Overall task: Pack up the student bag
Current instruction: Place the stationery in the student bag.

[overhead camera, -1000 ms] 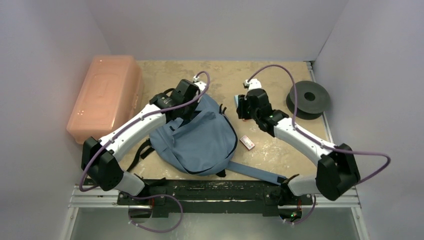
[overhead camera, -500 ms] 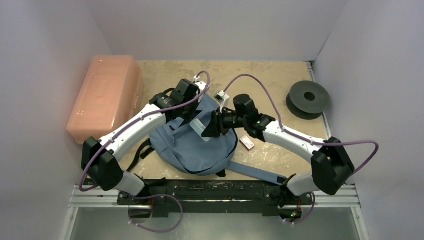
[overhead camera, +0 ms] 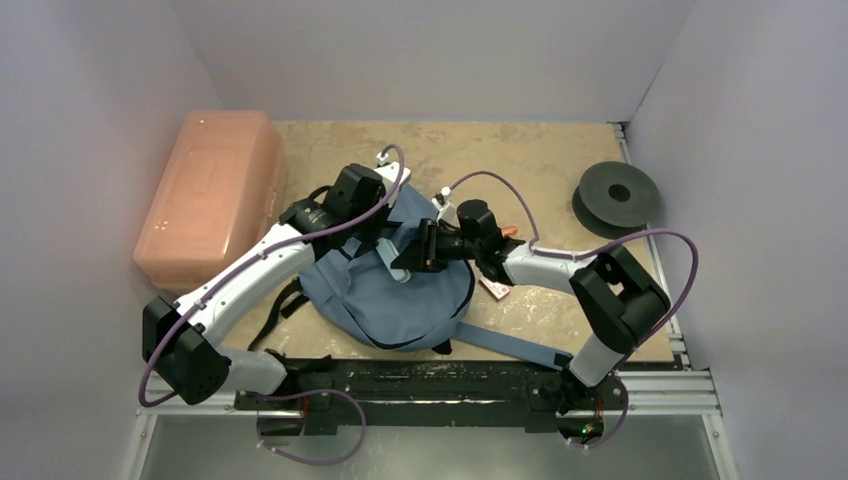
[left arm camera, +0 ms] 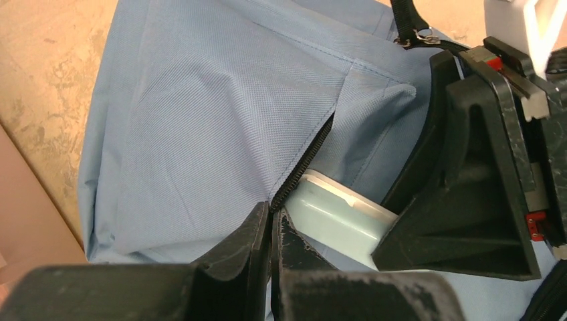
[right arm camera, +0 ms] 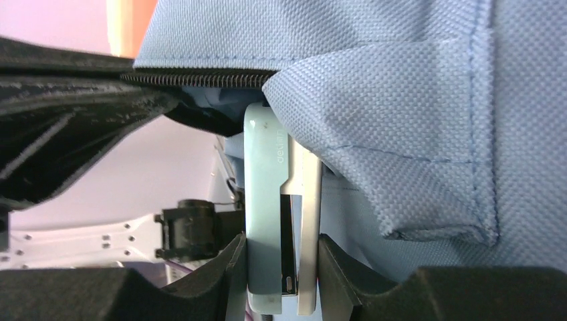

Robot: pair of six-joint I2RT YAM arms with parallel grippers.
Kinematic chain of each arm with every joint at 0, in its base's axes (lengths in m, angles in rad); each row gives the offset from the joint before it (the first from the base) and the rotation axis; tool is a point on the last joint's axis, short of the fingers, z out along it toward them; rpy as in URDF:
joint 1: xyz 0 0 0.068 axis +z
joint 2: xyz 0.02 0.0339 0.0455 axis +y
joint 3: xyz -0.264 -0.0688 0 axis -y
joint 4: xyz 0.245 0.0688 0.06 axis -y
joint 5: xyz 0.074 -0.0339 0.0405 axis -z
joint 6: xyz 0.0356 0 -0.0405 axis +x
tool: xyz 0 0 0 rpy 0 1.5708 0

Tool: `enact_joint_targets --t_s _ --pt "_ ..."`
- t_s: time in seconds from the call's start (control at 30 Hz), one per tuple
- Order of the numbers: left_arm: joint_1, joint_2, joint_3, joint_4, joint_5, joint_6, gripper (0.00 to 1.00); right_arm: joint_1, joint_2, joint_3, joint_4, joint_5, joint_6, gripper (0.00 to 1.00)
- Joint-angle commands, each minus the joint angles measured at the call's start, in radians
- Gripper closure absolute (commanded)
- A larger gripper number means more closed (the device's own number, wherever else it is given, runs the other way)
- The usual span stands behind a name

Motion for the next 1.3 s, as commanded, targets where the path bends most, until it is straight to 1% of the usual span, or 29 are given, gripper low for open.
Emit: enact_joint_targets --t_s 0.0,0.03,0.2,0.27,0.33,0.43,0.47,0.53,0.57,0.6,0.63,0.67,0.7,0.73,0.77,0.87,0.97,1.07,1.17,1.27 --pt "0.003 -0.054 0.004 0.074 0.049 0.007 1.00 -0.006 -0.009 -0.039 0.312 0.104 0.245 1.00" --pt "0.001 -0.054 0.006 0.074 0.056 0.005 1.00 -0.006 -0.003 -0.039 0.352 0.131 0.268 1.00" --pt "-0.001 -0.056 0.007 0.076 0.104 -0.007 1.00 0.003 0.081 0.065 0.424 0.231 0.314 1.00" --pt "-0.003 -0.061 0.007 0.080 0.116 -0.009 1.00 0.021 0.125 0.134 0.402 0.270 0.287 1.00" --pt "-0.003 -0.069 0.004 0.089 0.122 -0.012 1.00 0.047 0.168 0.200 0.353 0.313 0.183 0.97" --pt "-0.002 -0.079 -0.005 0.107 0.129 -0.013 1.00 0.101 0.218 0.226 0.402 0.406 0.071 0.93" --pt "-0.003 -0.079 -0.006 0.109 0.118 -0.019 1.00 0.115 0.229 0.226 0.425 0.440 0.037 0.90" --pt "-0.001 -0.079 -0.005 0.105 0.099 -0.018 1.00 0.140 0.242 0.191 0.528 0.515 0.008 0.84" --pt "-0.001 -0.079 -0.005 0.106 0.091 -0.017 1.00 0.154 0.246 0.167 0.578 0.560 0.000 0.78" --pt "0.000 -0.077 -0.005 0.107 0.085 -0.015 1.00 0.157 0.256 0.155 0.625 0.574 -0.001 0.69" --pt "0.001 -0.077 -0.005 0.107 0.082 -0.013 1.00 0.157 0.272 0.159 0.664 0.542 -0.017 0.65" --pt "0.000 -0.076 -0.007 0.108 0.077 -0.010 1.00 0.157 0.279 0.174 0.654 0.534 -0.036 0.61" --pt "0.000 -0.075 -0.008 0.110 0.074 -0.008 1.00 0.158 0.278 0.192 0.598 0.523 -0.055 0.56" --pt "0.002 -0.073 -0.008 0.111 0.073 -0.007 1.00 0.159 0.280 0.208 0.554 0.477 -0.078 0.51" --pt "0.001 -0.073 -0.008 0.110 0.075 -0.006 1.00 0.158 0.275 0.205 0.540 0.447 -0.092 0.48" --pt "0.001 -0.073 -0.011 0.109 0.072 -0.005 1.00 0.151 0.192 0.123 0.467 0.406 -0.107 0.29" --pt "0.001 -0.069 -0.011 0.103 0.060 -0.004 1.00 0.130 0.091 0.100 0.299 0.370 -0.175 0.20" --pt "0.002 -0.063 -0.007 0.093 0.047 -0.002 1.00 0.118 0.000 0.120 0.050 0.358 -0.283 0.18" --pt "0.001 -0.058 -0.004 0.079 0.031 0.001 1.00 0.110 -0.131 0.067 -0.083 0.388 -0.380 0.18" --pt "0.001 -0.051 -0.005 0.066 0.019 -0.001 1.00 0.110 -0.264 0.014 -0.220 0.453 -0.467 0.17"
